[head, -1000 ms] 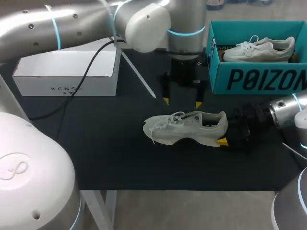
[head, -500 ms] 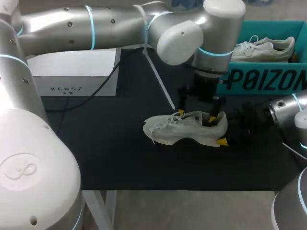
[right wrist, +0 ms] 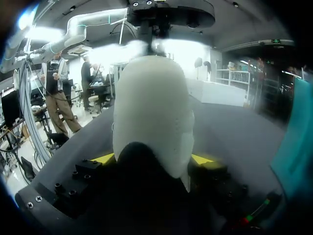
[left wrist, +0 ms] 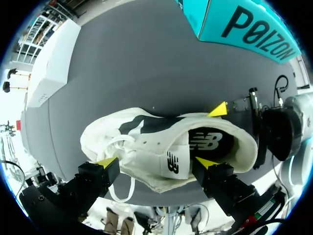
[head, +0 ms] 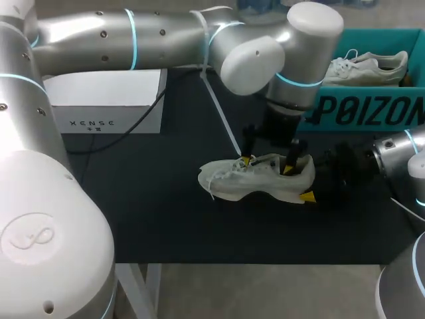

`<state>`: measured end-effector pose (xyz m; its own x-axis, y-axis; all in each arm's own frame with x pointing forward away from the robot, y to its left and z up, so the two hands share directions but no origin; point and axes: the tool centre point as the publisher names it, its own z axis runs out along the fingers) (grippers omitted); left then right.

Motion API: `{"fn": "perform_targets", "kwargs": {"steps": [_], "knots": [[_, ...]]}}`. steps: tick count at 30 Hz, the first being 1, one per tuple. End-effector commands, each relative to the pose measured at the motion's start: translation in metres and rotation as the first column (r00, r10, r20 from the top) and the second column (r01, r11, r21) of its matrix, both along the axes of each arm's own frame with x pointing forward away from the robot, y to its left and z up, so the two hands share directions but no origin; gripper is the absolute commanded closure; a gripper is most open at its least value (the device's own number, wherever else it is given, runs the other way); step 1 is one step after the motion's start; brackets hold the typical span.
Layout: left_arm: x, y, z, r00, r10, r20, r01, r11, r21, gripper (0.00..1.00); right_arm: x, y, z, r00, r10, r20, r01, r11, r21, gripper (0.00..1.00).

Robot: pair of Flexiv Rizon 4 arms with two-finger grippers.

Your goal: Take the shoe out of the shoebox, open the shoe tongue, remove and reinsert the insole, then place the shoe into the shoebox

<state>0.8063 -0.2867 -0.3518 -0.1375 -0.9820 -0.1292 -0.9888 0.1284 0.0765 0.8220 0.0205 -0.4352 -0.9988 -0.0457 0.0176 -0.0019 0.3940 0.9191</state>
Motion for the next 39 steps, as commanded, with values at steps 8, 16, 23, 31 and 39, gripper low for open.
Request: {"fn": "perform_targets", "kwargs": {"steps": [8, 16, 23, 31, 39], "knots": [[-0.003, 0.0, 0.002, 1.0, 0.003, 0.024, -0.003, 1.0, 0.008, 0.73, 0.001, 0.002, -0.005, 1.0, -0.002, -0.001, 0.002, 1.0, -0.003, 1.0], [0.0, 0.005, 0.001, 1.0, 0.015, 0.027, -0.015, 1.0, 0.023, 1.0, 0.001, 0.002, -0.005, 1.0, -0.002, -0.001, 0.002, 1.0, -0.003, 1.0], [0.004, 0.009, 0.011, 0.998, 0.028, 0.047, -0.029, 0.999, 0.014, 1.0, 0.001, 0.002, -0.005, 1.0, -0.002, -0.001, 0.002, 1.0, -0.003, 1.0], [0.009, 0.029, 0.024, 0.995, 0.068, 0.076, -0.068, 0.998, 0.004, 0.91, 0.001, 0.002, -0.005, 1.0, -0.002, -0.001, 0.002, 1.0, -0.003, 1.0], [0.009, 0.044, 0.027, 0.991, 0.106, 0.077, -0.106, 0.994, -0.007, 0.78, 0.001, 0.002, -0.005, 1.0, -0.002, -0.001, 0.002, 1.0, -0.003, 1.0]]}}
